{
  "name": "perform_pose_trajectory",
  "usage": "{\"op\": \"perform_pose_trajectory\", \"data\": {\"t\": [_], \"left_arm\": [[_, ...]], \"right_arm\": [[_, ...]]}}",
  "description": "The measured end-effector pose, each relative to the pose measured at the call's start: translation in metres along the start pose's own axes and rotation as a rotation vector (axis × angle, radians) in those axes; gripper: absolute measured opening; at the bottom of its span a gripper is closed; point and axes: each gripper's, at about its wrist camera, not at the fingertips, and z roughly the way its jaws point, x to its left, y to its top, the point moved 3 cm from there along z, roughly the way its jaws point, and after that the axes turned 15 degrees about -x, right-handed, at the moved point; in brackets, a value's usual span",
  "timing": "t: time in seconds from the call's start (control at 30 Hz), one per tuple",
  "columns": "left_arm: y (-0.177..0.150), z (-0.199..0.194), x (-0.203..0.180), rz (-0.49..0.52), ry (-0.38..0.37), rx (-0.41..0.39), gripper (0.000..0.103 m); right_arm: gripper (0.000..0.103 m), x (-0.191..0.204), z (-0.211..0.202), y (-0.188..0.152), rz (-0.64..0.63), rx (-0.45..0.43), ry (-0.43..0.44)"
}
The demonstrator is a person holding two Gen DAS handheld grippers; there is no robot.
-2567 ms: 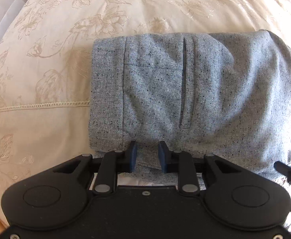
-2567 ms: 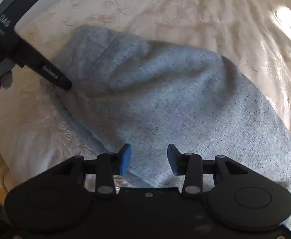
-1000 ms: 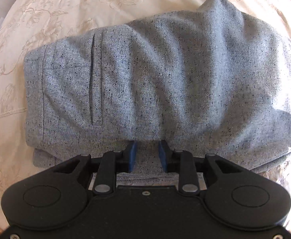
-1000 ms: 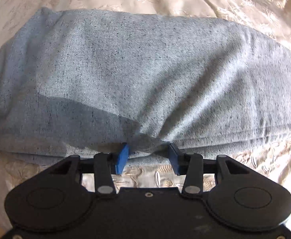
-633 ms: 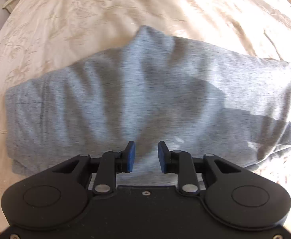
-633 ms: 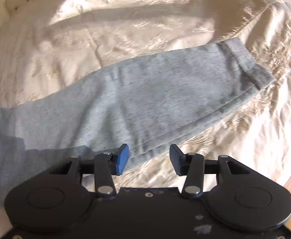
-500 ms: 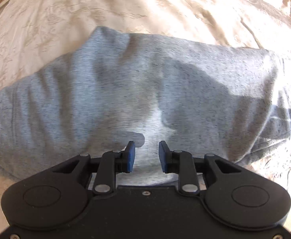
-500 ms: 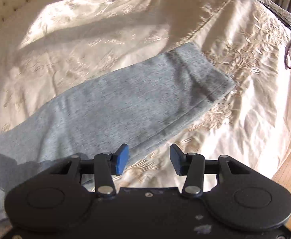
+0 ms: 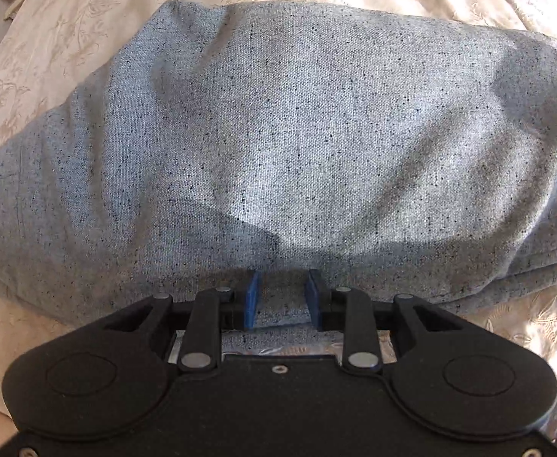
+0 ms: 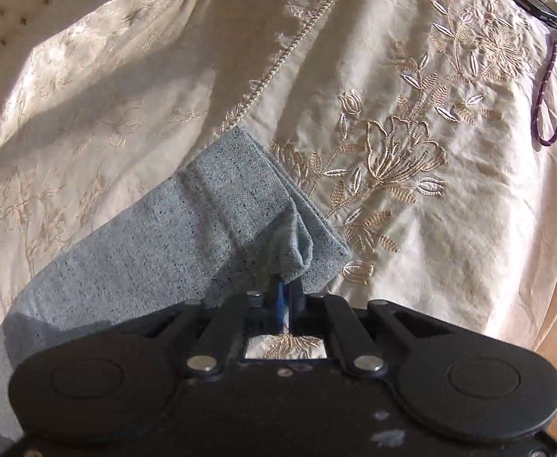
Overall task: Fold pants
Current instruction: 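Grasp the trouser leg hem with the right gripper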
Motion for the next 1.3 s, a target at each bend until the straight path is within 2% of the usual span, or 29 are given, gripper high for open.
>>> {"op": "perform_pose_trajectory", "data": {"t": [0.1, 0.2, 0.27, 0.37, 0.4, 0.43, 0.5, 0.57, 0.7, 0.8, 0.93, 1.1, 1.17, 1.2, 1.23, 1.27, 1.3], "left_arm": [[0.006, -0.005, -0.005, 0.007, 0.015, -0.013, 0.039], [0.011, -0.017, -0.012, -0.007, 0.006, -0.033, 0.039], [0.016, -0.027, -0.018, -0.014, 0.003, -0.061, 0.039], [0.021, -0.034, -0.027, -0.042, -0.009, -0.091, 0.039], [0.023, -0.032, -0.032, -0.057, -0.014, -0.09, 0.039], [0.023, -0.029, -0.036, -0.068, -0.018, -0.081, 0.039], [0.014, -0.015, -0.045, -0.08, -0.036, -0.031, 0.039], [0.006, -0.005, -0.054, -0.074, -0.053, 0.01, 0.037], [0.003, -0.01, -0.066, -0.008, -0.024, -0.018, 0.036], [0.002, -0.012, -0.066, -0.011, -0.028, -0.015, 0.036], [0.003, -0.011, -0.066, -0.035, -0.017, -0.004, 0.037], [0.006, -0.014, -0.08, 0.001, 0.008, 0.004, 0.035], [0.009, -0.019, -0.085, 0.006, 0.005, 0.007, 0.035], [0.012, -0.022, -0.088, 0.005, -0.003, 0.008, 0.035], [0.015, -0.026, -0.09, 0.003, -0.012, 0.007, 0.035], [0.018, -0.03, -0.092, 0.0, -0.024, 0.001, 0.035], [0.026, -0.035, -0.094, -0.004, -0.042, -0.01, 0.035]], "right_arm": [[0.004, 0.0, -0.004, 0.011, -0.074, -0.039, -0.013], [0.004, -0.017, 0.01, 0.009, -0.003, 0.029, -0.019], [0.005, -0.016, 0.01, 0.01, -0.039, 0.034, 0.001], [0.018, -0.012, -0.003, 0.02, -0.104, -0.021, 0.039], [0.036, -0.011, -0.009, 0.025, -0.12, -0.052, 0.047], [0.062, -0.011, -0.015, 0.032, -0.139, -0.091, 0.058], [0.083, -0.013, -0.022, 0.045, -0.166, -0.153, 0.084], [0.085, -0.015, -0.021, 0.056, -0.194, -0.169, 0.113], [0.092, -0.016, -0.006, 0.069, -0.239, -0.144, 0.153], [0.093, -0.02, 0.014, 0.07, -0.269, -0.106, 0.167], [0.094, -0.028, 0.04, 0.065, -0.278, -0.019, 0.209], [0.098, -0.033, 0.066, 0.047, -0.321, 0.109, 0.274], [0.09, -0.031, 0.071, 0.039, -0.322, 0.155, 0.311], [0.065, -0.03, 0.072, 0.035, -0.316, 0.173, 0.339], [0.033, -0.028, 0.071, 0.034, -0.31, 0.185, 0.362], [0.028, -0.025, 0.071, 0.031, -0.302, 0.193, 0.359], [0.017, -0.025, 0.069, 0.031, -0.296, 0.184, 0.356]]}}
